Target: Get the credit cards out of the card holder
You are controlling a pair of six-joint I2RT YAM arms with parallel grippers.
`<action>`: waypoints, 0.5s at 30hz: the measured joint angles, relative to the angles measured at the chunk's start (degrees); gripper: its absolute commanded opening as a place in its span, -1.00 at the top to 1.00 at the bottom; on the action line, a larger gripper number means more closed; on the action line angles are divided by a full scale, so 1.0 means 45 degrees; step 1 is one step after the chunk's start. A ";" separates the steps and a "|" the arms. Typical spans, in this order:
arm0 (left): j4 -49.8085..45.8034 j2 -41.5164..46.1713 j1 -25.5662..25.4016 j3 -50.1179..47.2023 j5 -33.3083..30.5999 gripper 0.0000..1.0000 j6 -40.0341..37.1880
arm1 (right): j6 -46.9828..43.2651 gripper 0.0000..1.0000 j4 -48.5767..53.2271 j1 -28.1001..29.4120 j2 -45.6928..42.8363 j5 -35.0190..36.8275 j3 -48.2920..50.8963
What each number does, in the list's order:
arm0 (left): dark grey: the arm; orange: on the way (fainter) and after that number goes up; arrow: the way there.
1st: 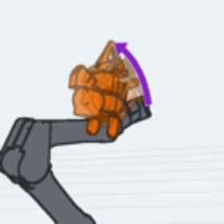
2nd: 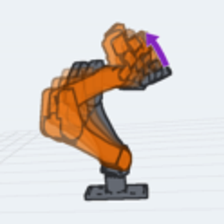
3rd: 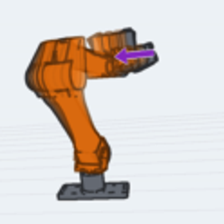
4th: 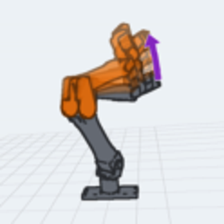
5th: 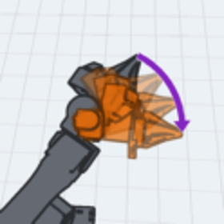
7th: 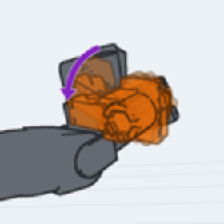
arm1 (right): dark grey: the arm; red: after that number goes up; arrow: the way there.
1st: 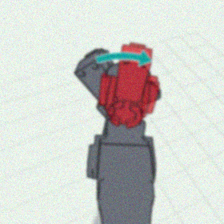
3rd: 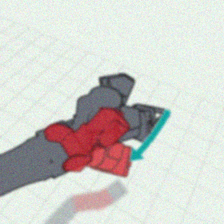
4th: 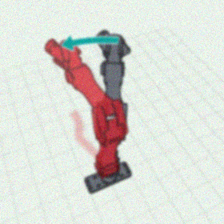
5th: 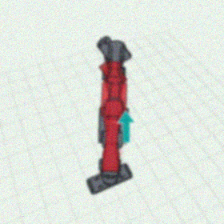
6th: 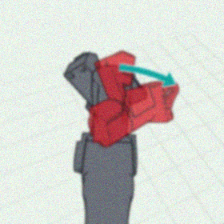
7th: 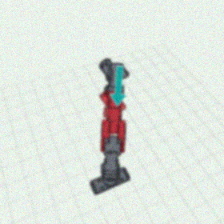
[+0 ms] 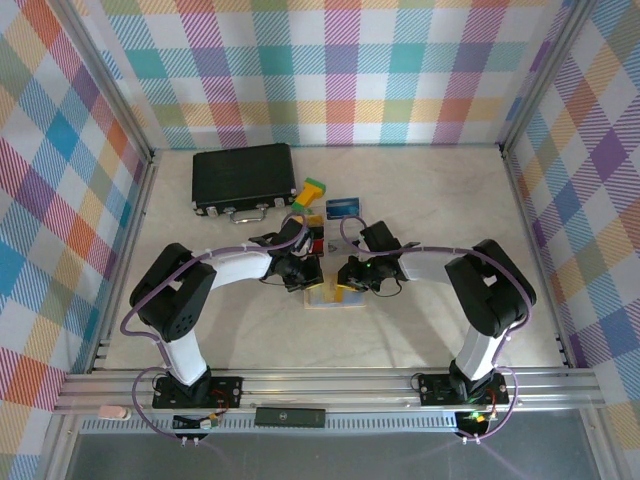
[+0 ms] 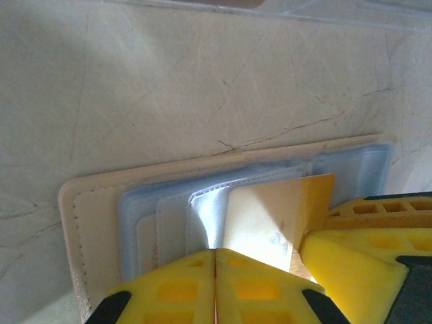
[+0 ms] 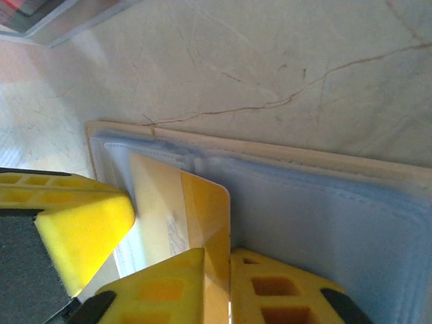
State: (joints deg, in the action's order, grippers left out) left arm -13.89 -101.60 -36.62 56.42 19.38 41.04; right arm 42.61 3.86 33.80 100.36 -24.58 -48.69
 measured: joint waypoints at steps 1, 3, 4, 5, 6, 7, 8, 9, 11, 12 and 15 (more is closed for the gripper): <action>0.0000 -0.0005 0.0000 0.0000 0.0000 0.83 -0.0005 | 0.0000 0.81 0.0005 0.0000 0.0000 0.0000 -0.0005; -0.0005 -0.0005 0.0000 0.0000 -0.0019 0.81 -0.0039 | -0.0019 0.83 0.0015 -0.0010 -0.0005 0.0015 -0.0015; -0.0010 -0.0005 0.0000 0.0005 -0.0034 0.80 -0.0039 | -0.0039 0.85 0.0029 -0.0010 -0.0015 0.0058 -0.0015; -0.0019 -0.0005 0.0000 0.0010 -0.0039 0.79 -0.0044 | -0.0049 0.87 0.0053 -0.0010 -0.0053 0.0126 -0.0015; -0.0029 -0.0005 0.0000 0.0010 -0.0053 0.77 -0.0049 | -0.0087 0.88 0.0092 -0.0010 -0.0126 0.0228 -0.0015; -0.0029 -0.0005 -0.0005 0.0015 -0.0087 0.75 -0.0049 | -0.0141 0.89 0.0146 -0.0010 -0.0248 0.0355 -0.0010; -0.0034 -0.0005 -0.0010 0.0024 -0.0117 0.73 -0.0053 | -0.0223 0.90 0.0214 -0.0010 -0.0437 0.0515 0.0005; -0.0063 -0.0005 -0.0010 0.0049 -0.0146 0.72 -0.0083 | -0.0282 0.90 0.0253 0.0015 -0.0651 0.0661 0.0063; -0.0238 0.0000 -0.0010 0.0160 -0.0345 0.68 -0.0141 | -0.0340 0.91 0.0335 0.0019 -0.1263 0.1015 0.0316; -0.0291 0.0010 0.0000 0.0189 -0.0442 0.66 -0.0189 | -0.0355 0.92 0.0359 -0.0005 -0.1554 0.1151 0.0471; -0.0461 0.0146 0.0039 0.0189 -0.0641 0.59 -0.0340 | -0.0491 0.94 0.0427 -0.0097 -0.2472 0.1593 0.0933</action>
State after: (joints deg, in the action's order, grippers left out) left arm -15.97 -100.95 -36.45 57.28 16.49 39.51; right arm 40.40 5.78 33.36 89.23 -17.41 -44.49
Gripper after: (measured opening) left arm 0.185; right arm 0.051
